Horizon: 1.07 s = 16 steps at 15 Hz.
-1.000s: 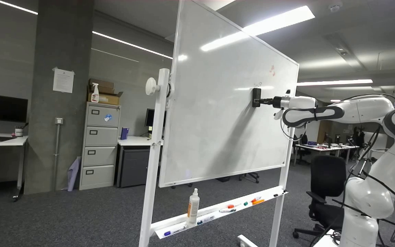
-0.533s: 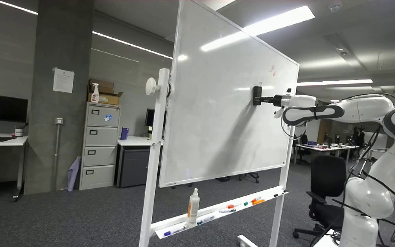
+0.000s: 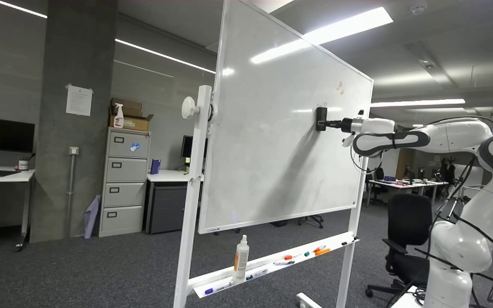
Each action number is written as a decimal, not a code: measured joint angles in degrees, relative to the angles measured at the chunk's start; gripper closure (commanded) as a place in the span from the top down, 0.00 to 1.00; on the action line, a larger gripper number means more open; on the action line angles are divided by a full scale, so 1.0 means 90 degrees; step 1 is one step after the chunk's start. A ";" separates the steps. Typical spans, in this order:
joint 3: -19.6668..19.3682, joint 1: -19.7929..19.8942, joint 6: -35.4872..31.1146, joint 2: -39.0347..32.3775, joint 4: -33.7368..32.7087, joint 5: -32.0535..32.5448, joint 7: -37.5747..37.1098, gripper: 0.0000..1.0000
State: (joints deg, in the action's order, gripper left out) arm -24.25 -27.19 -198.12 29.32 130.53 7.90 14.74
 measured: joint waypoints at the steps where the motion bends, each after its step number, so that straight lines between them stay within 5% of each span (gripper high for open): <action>1: -0.0057 -0.0076 0.0000 0.0009 -0.0019 0.0006 0.0000 0.31; 7: -0.0467 -0.0565 0.0000 0.0046 -0.0262 0.0061 0.0005 0.31; 16: -0.0681 -0.0646 0.0000 0.0048 -0.0516 0.0045 0.0004 0.31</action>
State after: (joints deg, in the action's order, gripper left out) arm -30.38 -33.01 -198.13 29.75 125.89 8.31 14.78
